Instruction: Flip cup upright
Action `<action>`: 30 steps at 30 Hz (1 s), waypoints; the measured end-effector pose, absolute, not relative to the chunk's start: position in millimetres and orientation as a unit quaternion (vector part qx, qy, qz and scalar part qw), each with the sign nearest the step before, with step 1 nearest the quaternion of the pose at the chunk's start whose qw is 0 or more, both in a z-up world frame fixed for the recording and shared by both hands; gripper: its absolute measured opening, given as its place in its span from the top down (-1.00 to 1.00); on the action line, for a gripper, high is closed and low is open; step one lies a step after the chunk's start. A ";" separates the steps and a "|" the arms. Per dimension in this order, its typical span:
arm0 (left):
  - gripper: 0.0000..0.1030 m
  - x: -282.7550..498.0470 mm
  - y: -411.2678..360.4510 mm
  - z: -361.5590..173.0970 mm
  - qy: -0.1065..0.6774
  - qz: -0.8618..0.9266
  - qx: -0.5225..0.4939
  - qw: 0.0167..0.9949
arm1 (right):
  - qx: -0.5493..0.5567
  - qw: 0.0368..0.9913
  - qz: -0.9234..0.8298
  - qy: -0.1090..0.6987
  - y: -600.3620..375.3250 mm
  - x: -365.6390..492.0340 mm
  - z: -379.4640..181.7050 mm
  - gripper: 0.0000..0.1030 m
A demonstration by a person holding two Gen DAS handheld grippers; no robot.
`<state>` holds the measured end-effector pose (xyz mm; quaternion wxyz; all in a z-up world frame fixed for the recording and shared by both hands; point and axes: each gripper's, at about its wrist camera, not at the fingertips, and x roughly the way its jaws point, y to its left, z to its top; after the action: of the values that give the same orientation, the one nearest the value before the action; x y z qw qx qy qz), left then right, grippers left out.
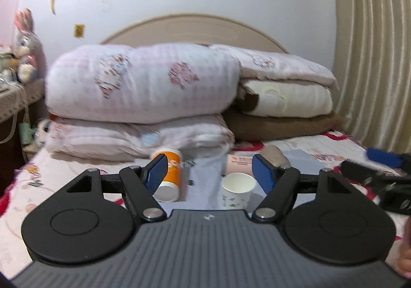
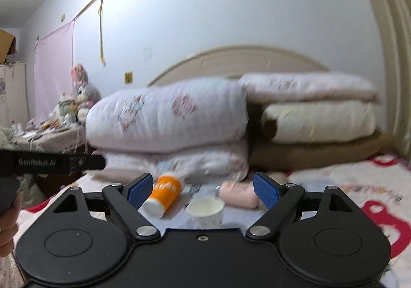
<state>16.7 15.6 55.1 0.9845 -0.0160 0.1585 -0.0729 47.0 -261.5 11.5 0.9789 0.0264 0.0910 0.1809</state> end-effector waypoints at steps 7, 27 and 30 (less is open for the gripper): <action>-0.45 -9.6 17.9 53.3 0.139 -0.058 -0.032 0.988 | -0.001 0.989 0.144 0.045 -265.8 17.4 20.9 -0.74; -0.66 -27.9 7.1 33.0 0.150 -0.053 -0.007 0.987 | -0.042 0.991 0.113 0.050 -256.1 -13.4 6.6 -0.82; -0.74 -29.2 6.7 30.8 0.152 -0.053 -0.010 0.987 | -0.044 0.991 0.113 0.052 -255.0 -12.7 5.6 -0.97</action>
<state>-29.2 6.7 30.8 0.9870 -0.0099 0.1516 -0.0526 -12.7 -255.0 5.6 0.9913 -0.0437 0.0520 0.1127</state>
